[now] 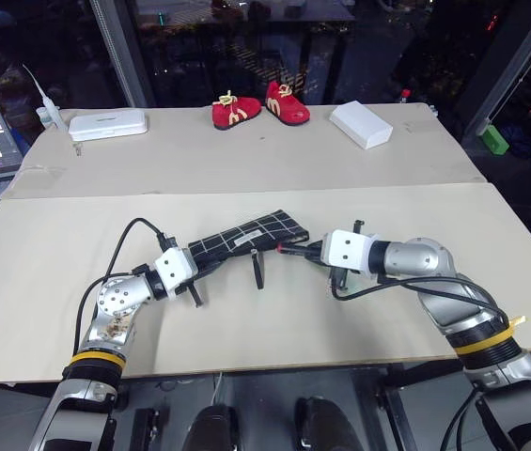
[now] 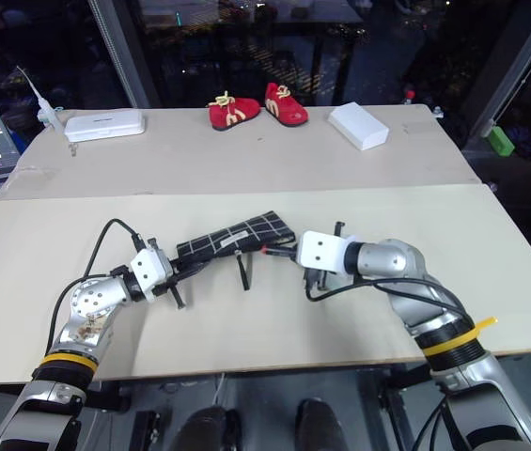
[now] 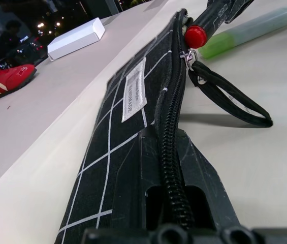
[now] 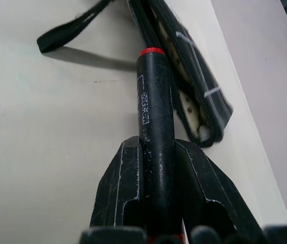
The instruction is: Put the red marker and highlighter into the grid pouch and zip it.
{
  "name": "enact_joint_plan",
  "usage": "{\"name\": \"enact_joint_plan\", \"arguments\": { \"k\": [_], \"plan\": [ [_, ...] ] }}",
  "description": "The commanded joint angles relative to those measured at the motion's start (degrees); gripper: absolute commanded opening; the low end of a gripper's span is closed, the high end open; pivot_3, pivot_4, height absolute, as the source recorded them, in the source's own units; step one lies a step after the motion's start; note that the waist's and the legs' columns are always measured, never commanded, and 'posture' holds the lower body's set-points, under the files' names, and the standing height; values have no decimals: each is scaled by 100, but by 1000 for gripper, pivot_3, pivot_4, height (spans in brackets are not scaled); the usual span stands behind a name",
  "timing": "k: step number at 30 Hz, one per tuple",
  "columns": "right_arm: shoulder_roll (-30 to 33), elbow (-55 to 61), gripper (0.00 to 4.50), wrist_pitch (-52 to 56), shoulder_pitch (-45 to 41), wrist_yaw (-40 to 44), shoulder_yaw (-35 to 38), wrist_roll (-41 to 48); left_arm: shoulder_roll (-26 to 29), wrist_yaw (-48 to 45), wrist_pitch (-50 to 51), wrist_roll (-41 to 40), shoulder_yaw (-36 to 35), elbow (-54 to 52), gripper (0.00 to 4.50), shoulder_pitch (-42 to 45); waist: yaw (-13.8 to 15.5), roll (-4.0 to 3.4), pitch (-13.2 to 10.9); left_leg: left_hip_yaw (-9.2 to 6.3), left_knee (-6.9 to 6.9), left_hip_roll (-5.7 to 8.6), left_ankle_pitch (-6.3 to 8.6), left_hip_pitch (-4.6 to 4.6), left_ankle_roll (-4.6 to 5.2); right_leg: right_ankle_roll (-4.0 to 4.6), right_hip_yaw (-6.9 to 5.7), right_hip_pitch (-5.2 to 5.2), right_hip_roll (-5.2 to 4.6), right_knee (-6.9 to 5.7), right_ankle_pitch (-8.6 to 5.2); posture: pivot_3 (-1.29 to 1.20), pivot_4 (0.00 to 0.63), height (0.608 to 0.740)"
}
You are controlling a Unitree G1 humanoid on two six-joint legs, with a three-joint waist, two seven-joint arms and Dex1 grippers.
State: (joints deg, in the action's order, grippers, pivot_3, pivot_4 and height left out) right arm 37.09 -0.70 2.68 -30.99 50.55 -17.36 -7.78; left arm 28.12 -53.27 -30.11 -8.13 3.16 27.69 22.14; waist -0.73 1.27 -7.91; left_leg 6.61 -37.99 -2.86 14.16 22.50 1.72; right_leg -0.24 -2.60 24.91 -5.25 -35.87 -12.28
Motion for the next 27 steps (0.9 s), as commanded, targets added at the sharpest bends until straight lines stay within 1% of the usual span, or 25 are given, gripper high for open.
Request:
{"name": "enact_joint_plan", "arguments": {
  "k": [1,4,8,13,19,27],
  "plan": [
    [8,-18,530,-173,-221,-71,201,-8,65,-65,-161,-54,-70,11,0,64,0,0,0,0,0,0,0,0,0,0,0,0,0,0,0,0,150,740],
    [-12,-106,530,-178,-300,-75,208,-5,81,-101,-230,0,-35,47,0,43,-3,0,0,0,0,0,0,-1,0,0,0,0,0,0,0,0,150,740],
    [0,-103,530,-62,-360,45,338,218,75,-92,-301,5,-58,131,0,39,3,0,0,0,0,0,0,0,0,0,0,0,0,0,0,0,150,740],
    [47,-369,530,-199,-461,-12,238,-57,62,-77,-402,22,-50,227,0,14,3,0,0,1,0,1,0,-1,0,0,0,-1,-1,0,0,0,150,740],
    [-331,-627,530,-250,-767,-226,-169,-554,53,-85,-460,25,-48,323,0,39,-34,0,0,4,0,-2,0,-4,0,0,5,2,3,-6,0,0,150,740],
    [-1157,-1061,530,-324,-1264,-612,-784,-1279,81,-150,-549,-1,-52,468,0,67,-13,-1,0,8,0,-1,-2,-1,-2,1,5,5,1,-8,0,0,150,740]
  ]
}}
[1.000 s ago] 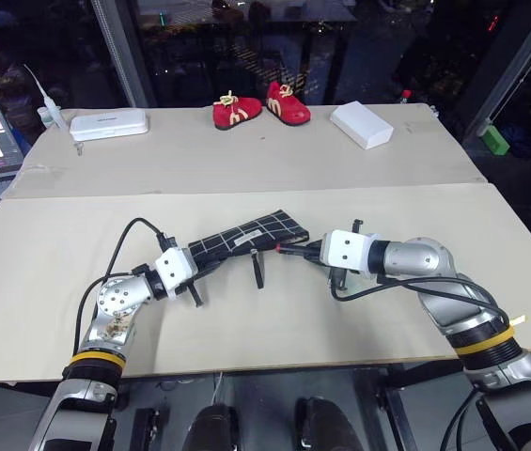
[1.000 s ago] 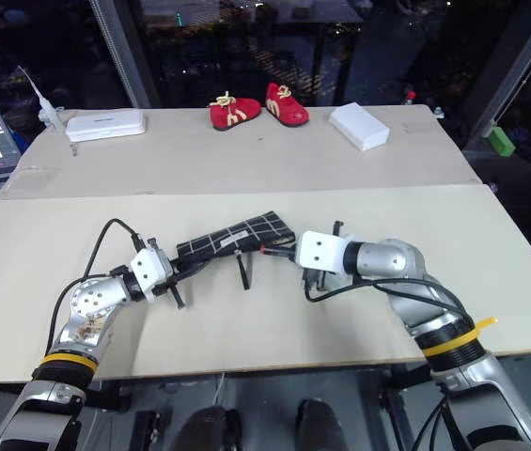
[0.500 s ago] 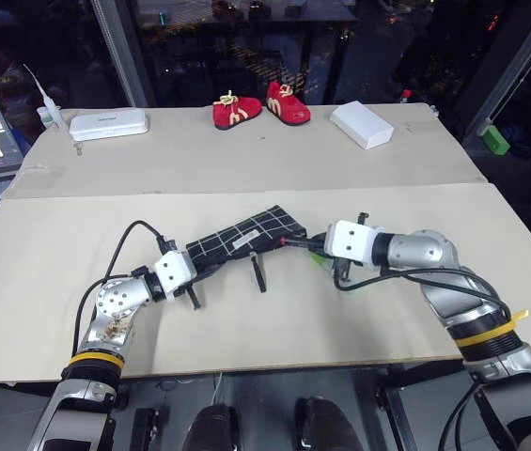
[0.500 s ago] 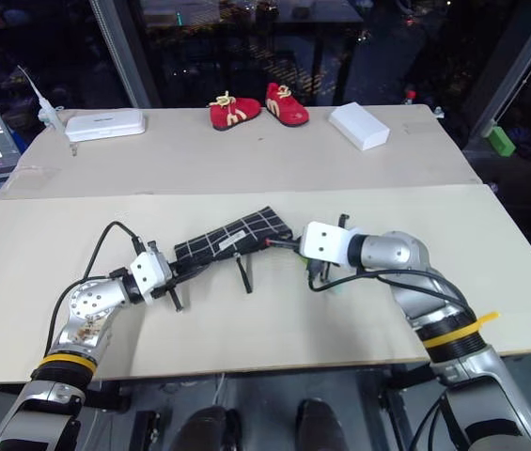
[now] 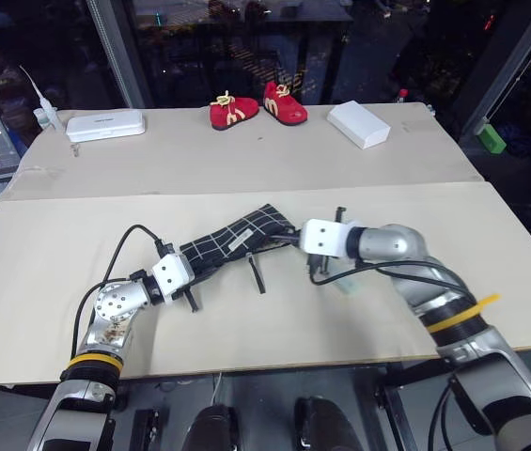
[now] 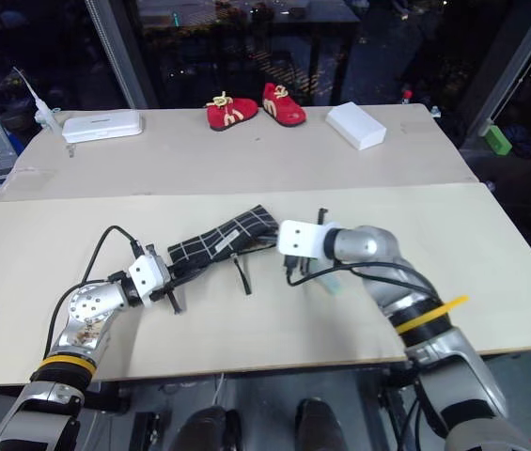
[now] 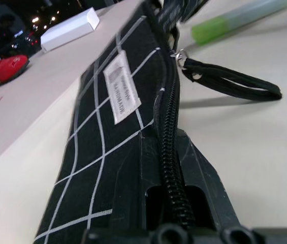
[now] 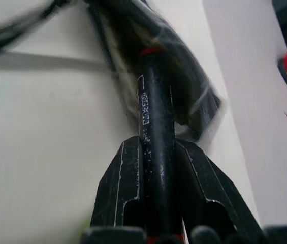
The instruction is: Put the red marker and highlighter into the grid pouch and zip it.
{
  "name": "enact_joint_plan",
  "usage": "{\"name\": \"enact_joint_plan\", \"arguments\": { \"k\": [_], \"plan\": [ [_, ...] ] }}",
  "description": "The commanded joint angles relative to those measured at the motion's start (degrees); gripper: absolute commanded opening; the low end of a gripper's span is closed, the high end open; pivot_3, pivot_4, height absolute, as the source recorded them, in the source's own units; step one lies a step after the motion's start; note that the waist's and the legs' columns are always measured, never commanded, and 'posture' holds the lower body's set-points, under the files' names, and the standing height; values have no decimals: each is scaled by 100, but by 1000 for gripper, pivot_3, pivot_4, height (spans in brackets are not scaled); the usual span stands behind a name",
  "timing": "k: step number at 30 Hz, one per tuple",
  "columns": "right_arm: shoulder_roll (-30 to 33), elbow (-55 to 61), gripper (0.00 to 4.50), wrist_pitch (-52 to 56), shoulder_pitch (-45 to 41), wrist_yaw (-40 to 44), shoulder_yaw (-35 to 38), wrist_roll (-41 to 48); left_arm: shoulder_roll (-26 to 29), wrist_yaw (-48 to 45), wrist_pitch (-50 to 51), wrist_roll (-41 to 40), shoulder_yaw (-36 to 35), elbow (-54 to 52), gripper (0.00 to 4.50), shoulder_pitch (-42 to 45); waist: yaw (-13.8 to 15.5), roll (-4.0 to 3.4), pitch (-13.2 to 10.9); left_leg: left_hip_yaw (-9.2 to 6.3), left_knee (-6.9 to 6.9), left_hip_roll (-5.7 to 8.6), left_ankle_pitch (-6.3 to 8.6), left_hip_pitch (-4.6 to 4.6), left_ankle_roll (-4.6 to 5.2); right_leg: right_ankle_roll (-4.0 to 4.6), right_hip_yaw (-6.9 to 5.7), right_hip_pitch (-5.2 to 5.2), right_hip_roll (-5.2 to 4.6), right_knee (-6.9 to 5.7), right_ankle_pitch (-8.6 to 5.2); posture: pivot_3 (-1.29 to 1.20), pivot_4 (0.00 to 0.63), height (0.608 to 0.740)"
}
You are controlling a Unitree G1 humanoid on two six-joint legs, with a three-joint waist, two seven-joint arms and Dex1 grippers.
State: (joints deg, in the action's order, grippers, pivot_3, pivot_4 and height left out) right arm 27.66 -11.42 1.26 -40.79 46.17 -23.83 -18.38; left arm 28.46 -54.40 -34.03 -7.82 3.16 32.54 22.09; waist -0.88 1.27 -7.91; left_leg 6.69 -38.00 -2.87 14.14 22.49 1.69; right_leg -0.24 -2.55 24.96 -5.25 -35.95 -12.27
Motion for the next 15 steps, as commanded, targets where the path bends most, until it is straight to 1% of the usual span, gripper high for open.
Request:
{"name": "enact_joint_plan", "arguments": {
  "k": [1,4,10,12,15],
  "plan": [
    [-284,-24,530,-244,-321,-186,-213,-287,52,-48,-170,-34,-56,13,0,82,3,0,0,0,0,0,0,1,0,0,-1,1,1,0,0,0,150,740],
    [-419,-214,530,-512,-417,-293,-427,-525,49,-67,-198,-38,-55,64,0,101,8,0,0,0,0,-1,0,2,-1,0,-3,2,0,1,0,0,150,740],
    [-843,-980,530,-1162,-681,-640,-756,-824,-10,-88,-247,-34,-30,177,0,181,-5,-1,0,1,0,0,-1,3,-2,0,-4,2,1,0,0,0,150,740],
    [-1004,-1147,530,-1482,-725,-716,-801,-780,-33,-96,-246,-42,-23,166,0,177,-7,-1,0,1,0,0,-2,3,-3,0,-4,3,1,-1,0,0,150,740],
    [-1020,-1328,530,-1933,-670,-629,-847,-714,-56,-92,-231,-44,-13,128,0,160,-10,-1,0,2,0,0,-2,3,-4,0,-4,2,0,0,0,0,150,740]
  ]
}}
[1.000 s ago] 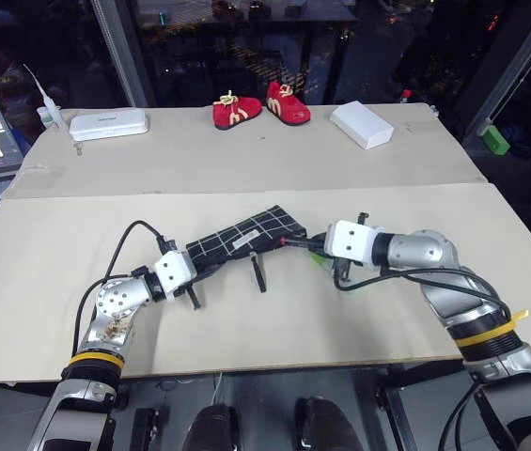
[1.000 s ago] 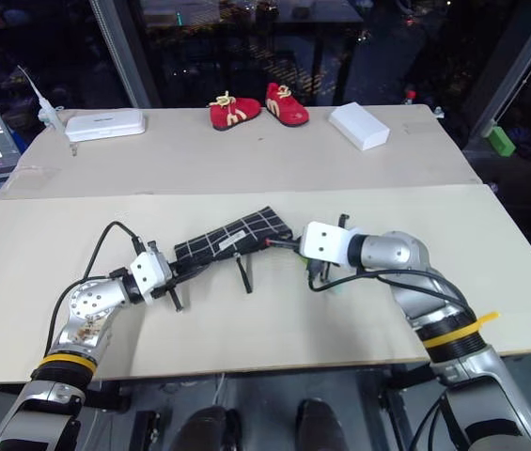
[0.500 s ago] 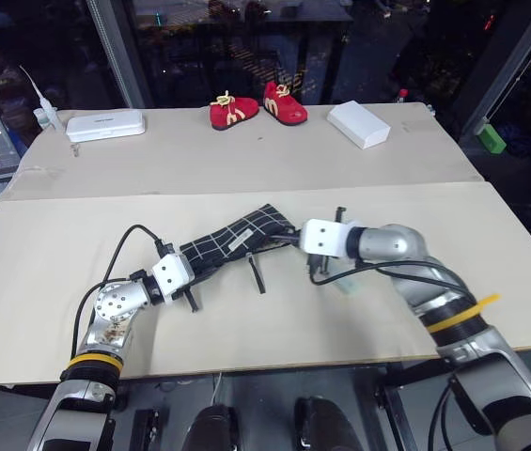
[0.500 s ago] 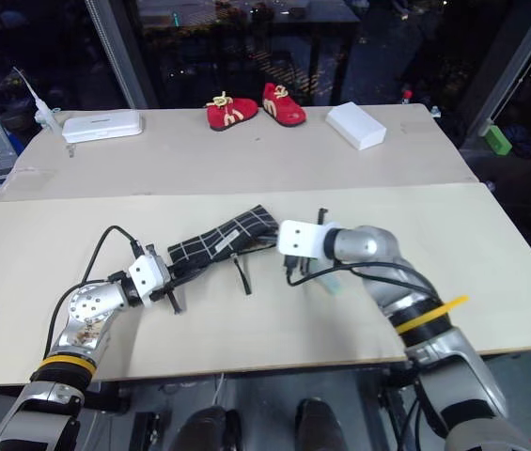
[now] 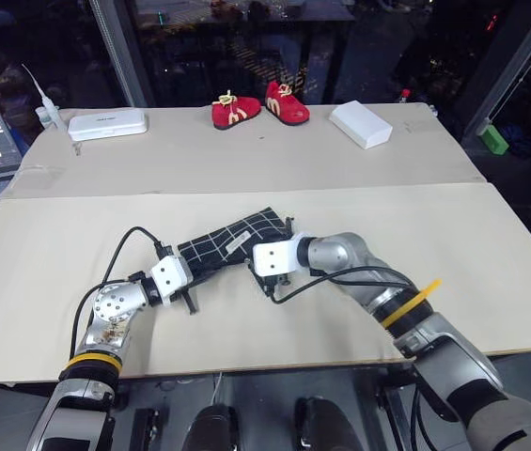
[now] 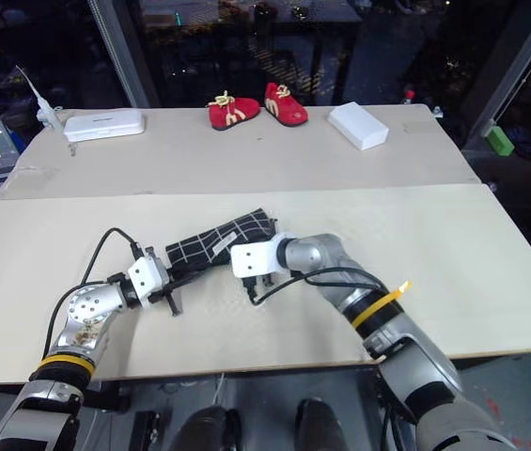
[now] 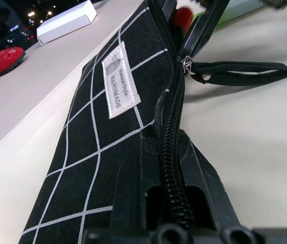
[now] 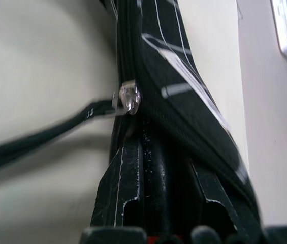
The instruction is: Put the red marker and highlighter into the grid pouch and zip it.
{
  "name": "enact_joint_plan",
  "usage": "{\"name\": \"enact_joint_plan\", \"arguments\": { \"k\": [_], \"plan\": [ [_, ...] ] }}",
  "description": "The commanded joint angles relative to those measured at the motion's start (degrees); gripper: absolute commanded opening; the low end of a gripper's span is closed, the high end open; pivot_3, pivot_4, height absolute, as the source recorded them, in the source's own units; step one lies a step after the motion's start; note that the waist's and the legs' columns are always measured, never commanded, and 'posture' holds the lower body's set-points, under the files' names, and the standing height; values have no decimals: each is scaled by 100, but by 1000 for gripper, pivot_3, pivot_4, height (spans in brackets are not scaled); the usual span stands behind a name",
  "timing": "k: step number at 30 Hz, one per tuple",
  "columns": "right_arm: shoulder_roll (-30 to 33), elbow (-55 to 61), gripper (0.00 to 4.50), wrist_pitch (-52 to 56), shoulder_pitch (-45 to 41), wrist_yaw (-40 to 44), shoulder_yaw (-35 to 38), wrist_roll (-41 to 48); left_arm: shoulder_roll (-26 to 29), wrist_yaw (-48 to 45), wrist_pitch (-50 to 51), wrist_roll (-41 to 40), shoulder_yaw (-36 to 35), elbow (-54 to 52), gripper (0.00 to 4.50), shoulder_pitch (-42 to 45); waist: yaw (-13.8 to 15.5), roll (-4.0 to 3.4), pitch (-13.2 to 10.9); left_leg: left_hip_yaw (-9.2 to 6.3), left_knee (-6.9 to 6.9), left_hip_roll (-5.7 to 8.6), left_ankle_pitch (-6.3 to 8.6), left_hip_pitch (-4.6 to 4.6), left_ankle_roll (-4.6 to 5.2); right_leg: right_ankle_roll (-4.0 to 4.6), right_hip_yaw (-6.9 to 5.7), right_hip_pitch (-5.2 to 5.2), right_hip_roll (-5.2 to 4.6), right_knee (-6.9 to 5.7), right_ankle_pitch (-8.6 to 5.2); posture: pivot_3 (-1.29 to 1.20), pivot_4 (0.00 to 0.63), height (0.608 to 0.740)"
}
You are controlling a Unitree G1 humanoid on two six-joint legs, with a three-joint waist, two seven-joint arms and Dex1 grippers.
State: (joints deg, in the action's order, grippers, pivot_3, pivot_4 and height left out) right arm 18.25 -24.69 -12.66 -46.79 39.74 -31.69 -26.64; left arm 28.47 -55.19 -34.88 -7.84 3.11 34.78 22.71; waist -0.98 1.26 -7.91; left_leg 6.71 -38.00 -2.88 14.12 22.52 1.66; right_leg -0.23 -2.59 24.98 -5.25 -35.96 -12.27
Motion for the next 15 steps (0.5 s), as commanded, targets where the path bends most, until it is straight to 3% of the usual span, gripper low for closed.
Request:
{"name": "enact_joint_plan", "arguments": {
  "k": [1,3,5,9,15],
  "plan": [
    [-62,-51,530,-608,-48,44,-40,134,-63,-6,-144,-38,-8,-103,0,94,-2,0,0,0,0,0,0,1,0,0,0,0,0,1,0,0,150,740],
    [-17,-129,1540,-717,-18,84,20,188,-73,5,-140,-32,-9,-116,0,85,4,0,0,0,0,0,0,0,0,0,0,0,0,0,0,0,150,740],
    [64,-91,2049,-609,30,241,212,421,-78,15,-116,-37,-14,-166,0,70,1,0,0,0,0,0,0,-1,0,0,0,-1,0,0,0,0,150,740],
    [276,-108,3475,-440,-30,137,655,650,-105,40,-60,-40,-17,-245,0,63,2,0,0,-1,0,-1,0,-2,0,0,0,-2,0,-2,0,0,150,740],
    [880,505,3475,-117,359,878,1416,1770,-167,95,22,-40,-2,-343,0,67,26,0,0,-4,0,0,1,-1,1,1,-3,-7,-2,6,0,0,150,740]
  ]
}}
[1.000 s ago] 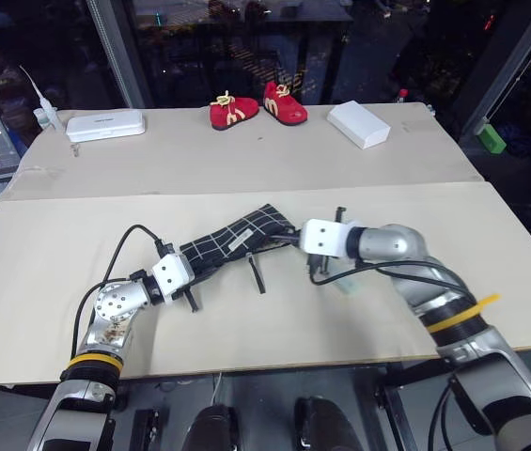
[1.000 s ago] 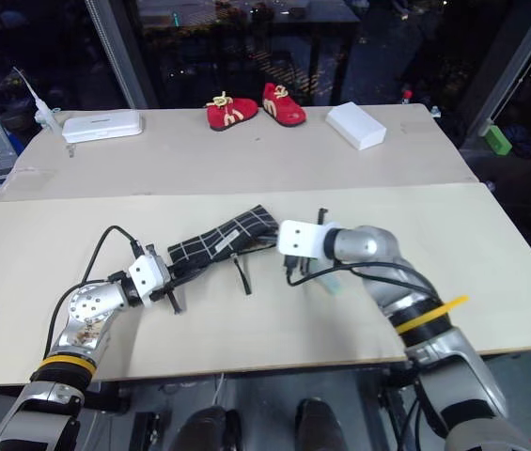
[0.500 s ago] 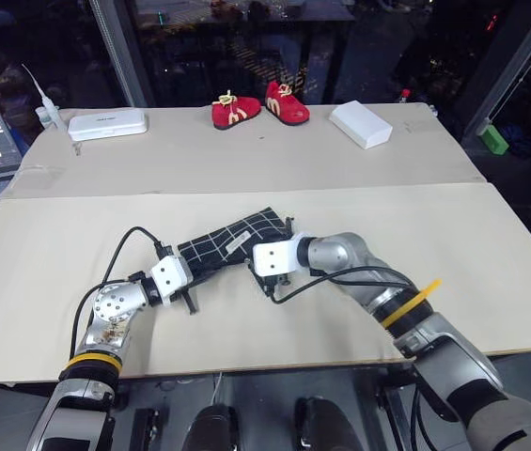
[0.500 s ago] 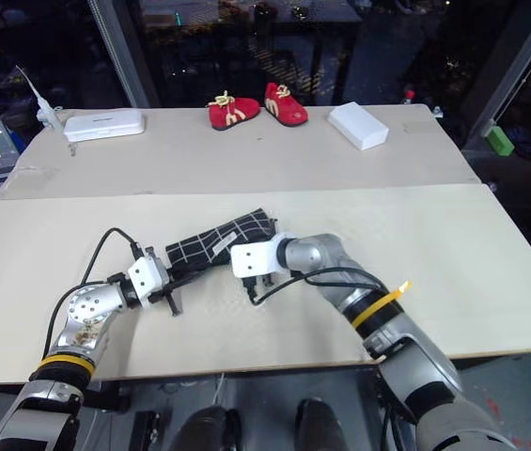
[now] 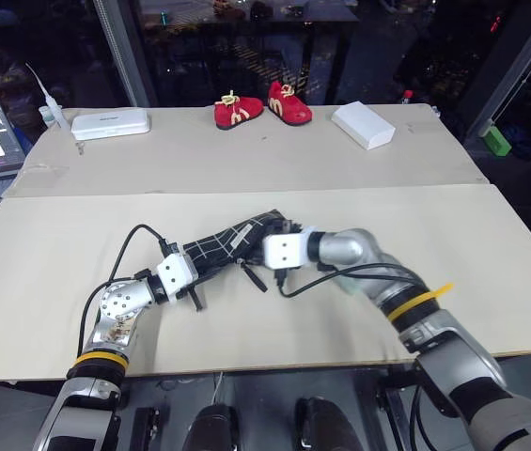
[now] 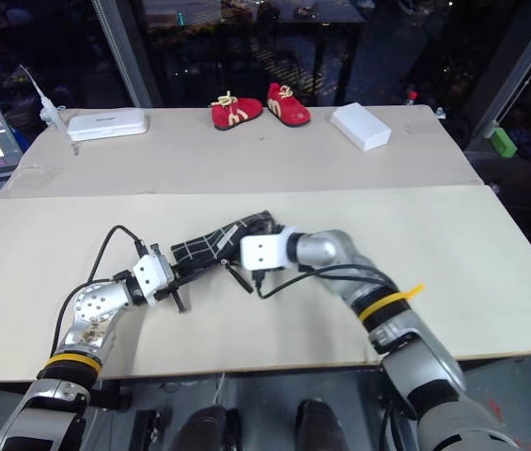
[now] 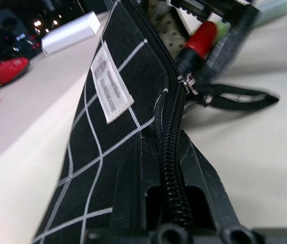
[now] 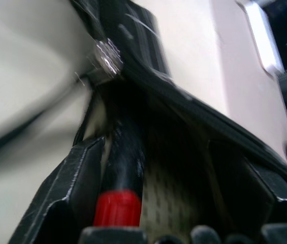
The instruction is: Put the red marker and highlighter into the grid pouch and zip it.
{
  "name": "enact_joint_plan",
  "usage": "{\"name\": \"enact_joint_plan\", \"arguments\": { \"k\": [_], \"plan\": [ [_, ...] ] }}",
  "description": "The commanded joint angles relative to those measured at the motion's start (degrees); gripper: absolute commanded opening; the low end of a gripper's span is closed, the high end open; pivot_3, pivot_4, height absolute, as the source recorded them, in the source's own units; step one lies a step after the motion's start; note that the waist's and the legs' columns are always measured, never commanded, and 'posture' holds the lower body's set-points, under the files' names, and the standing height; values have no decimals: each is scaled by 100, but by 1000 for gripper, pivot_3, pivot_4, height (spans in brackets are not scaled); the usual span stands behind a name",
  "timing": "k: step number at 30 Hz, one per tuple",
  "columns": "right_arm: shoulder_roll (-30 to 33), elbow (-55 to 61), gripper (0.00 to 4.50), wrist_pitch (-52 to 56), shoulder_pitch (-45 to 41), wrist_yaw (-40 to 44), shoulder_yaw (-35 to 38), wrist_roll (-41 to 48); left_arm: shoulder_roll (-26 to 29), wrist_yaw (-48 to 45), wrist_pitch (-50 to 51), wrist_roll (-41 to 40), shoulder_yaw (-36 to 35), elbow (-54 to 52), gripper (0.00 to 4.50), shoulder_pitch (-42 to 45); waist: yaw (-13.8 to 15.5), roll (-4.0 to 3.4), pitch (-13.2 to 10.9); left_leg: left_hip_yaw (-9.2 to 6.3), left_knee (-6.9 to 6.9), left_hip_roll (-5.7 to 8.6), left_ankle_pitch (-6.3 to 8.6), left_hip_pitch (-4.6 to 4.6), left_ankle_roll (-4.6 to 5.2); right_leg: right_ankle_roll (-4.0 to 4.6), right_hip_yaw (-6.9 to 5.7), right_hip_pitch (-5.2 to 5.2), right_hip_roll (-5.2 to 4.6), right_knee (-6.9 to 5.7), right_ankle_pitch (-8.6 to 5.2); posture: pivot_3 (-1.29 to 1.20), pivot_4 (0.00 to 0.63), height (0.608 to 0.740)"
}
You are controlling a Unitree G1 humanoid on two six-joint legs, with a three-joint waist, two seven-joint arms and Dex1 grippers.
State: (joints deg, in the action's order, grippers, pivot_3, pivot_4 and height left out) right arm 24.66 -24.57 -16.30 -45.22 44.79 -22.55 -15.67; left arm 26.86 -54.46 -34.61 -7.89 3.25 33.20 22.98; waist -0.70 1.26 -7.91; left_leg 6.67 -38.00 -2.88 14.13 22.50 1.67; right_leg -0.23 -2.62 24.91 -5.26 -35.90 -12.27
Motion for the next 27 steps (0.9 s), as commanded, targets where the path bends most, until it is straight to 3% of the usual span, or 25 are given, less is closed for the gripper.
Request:
{"name": "enact_joint_plan", "arguments": {
  "k": [1,5,13,21,27],
  "plan": [
    [344,633,3475,420,303,510,657,885,-16,30,3,-45,-22,-186,0,41,-3,0,0,-1,0,0,0,0,1,0,0,-1,0,1,0,0,150,740],
    [592,783,3475,556,464,615,822,970,-46,39,31,-89,-47,-188,0,33,-33,0,0,0,0,0,0,-2,1,0,2,0,0,-1,0,0,150,740],
    [334,839,3475,702,493,580,696,864,-166,143,224,-188,-110,-318,0,65,-55,0,0,1,1,-4,0,-15,0,1,11,-3,5,-13,0,0,150,740],
    [935,2311,3475,3583,1269,983,2005,2517,-269,295,1283,-678,-365,-1047,0,33,79,1,0,-12,-4,2,4,4,6,-1,1,-5,-5,5,1,0,150,740],
    [1295,2909,3475,4756,1992,613,2063,2503,-234,260,1471,-598,-321,-1240,0,-30,57,1,0,-18,-3,0,5,-11,7,0,0,-14,2,3,0,0,150,740]
  ]
}}
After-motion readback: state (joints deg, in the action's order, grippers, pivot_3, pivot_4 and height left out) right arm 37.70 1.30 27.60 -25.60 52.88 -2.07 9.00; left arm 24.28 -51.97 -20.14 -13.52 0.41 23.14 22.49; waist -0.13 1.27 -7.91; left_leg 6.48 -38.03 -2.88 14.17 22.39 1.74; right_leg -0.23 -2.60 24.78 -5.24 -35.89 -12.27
